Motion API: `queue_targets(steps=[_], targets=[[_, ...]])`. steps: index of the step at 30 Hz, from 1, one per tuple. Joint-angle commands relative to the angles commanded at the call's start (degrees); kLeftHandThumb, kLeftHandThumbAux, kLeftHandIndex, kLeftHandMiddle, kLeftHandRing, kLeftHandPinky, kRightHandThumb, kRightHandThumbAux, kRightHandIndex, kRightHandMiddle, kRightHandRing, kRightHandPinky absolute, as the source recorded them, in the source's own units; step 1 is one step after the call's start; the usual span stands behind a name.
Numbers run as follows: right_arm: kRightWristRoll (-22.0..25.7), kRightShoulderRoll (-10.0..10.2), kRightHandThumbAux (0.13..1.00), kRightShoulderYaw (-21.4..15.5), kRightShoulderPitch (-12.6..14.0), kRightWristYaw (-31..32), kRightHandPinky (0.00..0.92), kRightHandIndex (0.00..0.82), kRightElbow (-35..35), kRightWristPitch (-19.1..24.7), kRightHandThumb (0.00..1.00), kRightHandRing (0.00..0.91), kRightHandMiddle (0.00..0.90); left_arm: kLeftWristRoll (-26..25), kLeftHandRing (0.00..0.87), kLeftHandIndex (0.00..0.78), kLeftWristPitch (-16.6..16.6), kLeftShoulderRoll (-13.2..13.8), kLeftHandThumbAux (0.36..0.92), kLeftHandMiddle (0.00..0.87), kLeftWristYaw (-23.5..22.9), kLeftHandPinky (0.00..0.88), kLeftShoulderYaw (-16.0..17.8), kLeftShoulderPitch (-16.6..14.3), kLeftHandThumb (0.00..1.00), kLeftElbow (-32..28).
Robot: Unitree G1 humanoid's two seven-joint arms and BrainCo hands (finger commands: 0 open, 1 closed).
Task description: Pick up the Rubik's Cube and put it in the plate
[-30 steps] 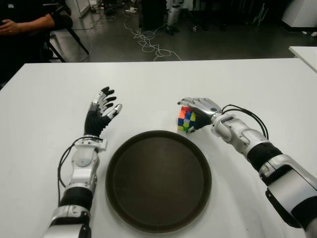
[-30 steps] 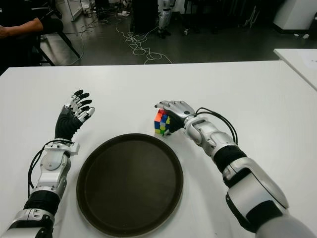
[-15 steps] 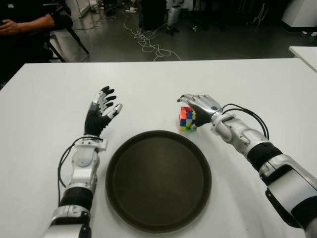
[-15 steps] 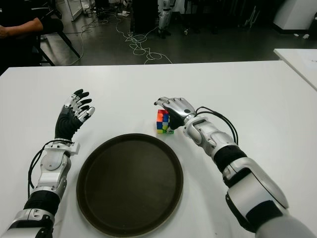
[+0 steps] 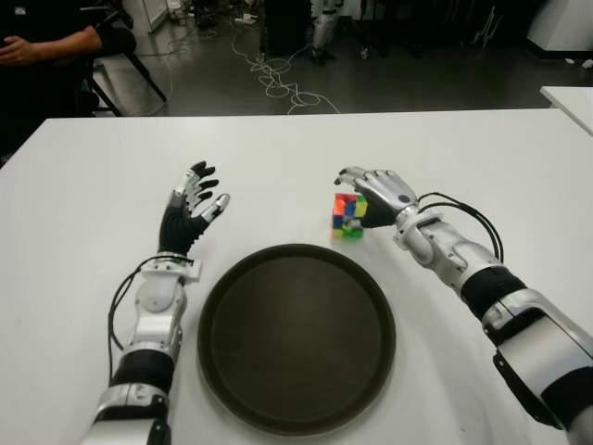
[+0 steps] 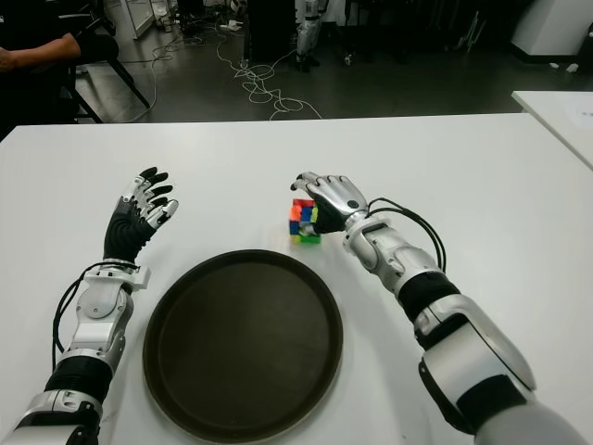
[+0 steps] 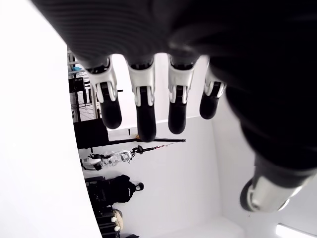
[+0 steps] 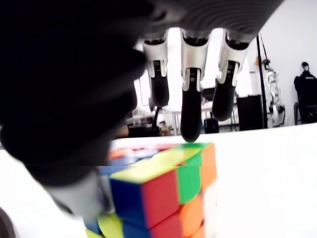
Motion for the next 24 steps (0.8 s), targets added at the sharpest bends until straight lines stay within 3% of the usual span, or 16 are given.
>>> queue_targets(steps=[17, 24], targets=[[0.2, 0.4, 0.749, -1.0, 0.1, -3.6, 0.527, 0.394, 1.1, -0.5, 0.67, 0.46, 0.369, -0.3, 0.17, 0.108, 0.6, 0.0, 0.646, 0.16, -0.1, 0.162, -0.2, 0.2, 0.058, -0.5], [0.4, 0.5, 0.748, -1.7, 0.3, -4.1, 0.544, 0.394, 1.0, -1.0, 0.674, 0.469, 0.37, -0.4, 0.175, 0.113, 0.5, 0.0, 0.625, 0.172, -0.3, 0.154, -0.1, 0.2, 0.058, -0.4]])
